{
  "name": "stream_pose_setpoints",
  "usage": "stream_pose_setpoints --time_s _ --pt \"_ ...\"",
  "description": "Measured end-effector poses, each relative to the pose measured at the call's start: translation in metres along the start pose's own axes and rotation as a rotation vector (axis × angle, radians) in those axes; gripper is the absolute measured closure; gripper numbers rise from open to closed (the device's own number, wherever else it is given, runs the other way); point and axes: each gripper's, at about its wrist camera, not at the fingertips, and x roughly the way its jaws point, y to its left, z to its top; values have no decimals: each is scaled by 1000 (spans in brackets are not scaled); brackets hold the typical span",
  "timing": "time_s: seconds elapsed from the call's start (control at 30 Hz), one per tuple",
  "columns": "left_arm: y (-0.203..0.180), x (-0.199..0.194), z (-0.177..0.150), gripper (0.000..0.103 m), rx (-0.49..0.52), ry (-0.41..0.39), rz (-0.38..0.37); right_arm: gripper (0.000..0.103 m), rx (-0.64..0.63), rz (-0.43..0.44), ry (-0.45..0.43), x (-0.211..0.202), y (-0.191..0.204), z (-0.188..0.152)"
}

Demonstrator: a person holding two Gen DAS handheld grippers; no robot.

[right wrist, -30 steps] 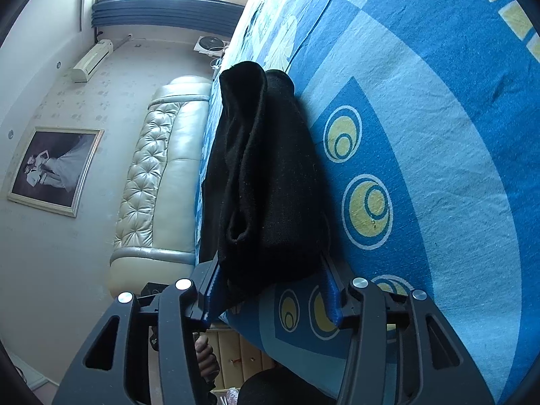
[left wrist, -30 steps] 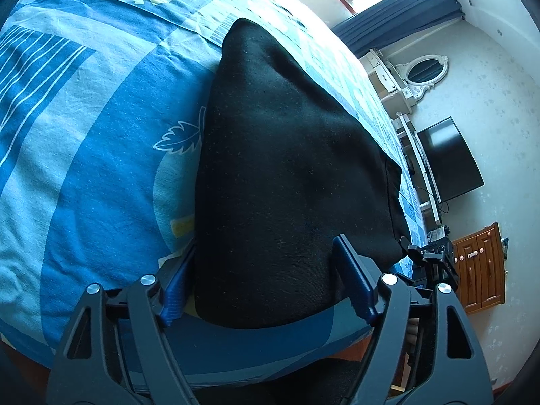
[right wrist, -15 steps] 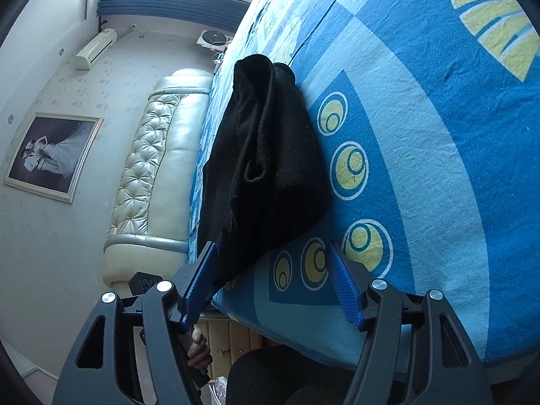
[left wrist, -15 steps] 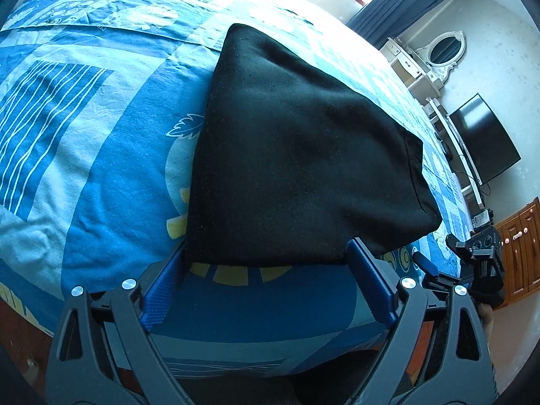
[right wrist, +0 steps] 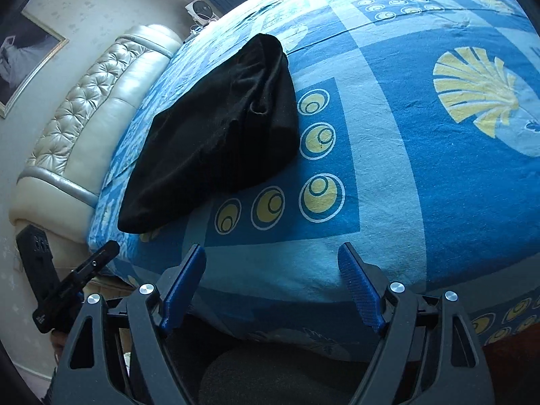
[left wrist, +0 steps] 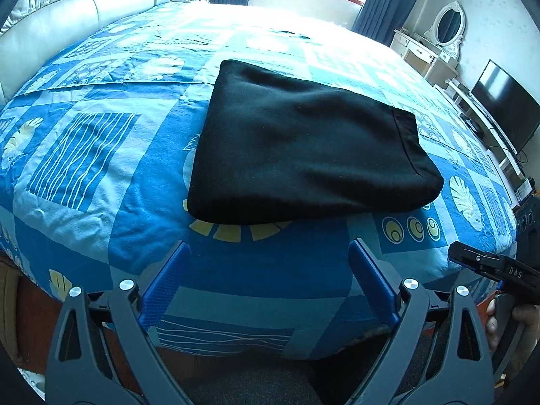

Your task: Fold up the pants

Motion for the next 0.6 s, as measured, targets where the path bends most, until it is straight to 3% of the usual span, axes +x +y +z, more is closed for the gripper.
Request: stream_pose_setpoints --time_s 0.13,0.47,0.6 --pt "-5 -15 -4 9 22 -50 78 23 -45 -83 -34 -9 4 -5" --pt "-18 -27 -6 9 93 -103 190 23 -64 -111 -32 -5 12 -11" --pt "-13 -27 -5 5 62 -95 170 23 -66 -108 -21 -3 14 -13"
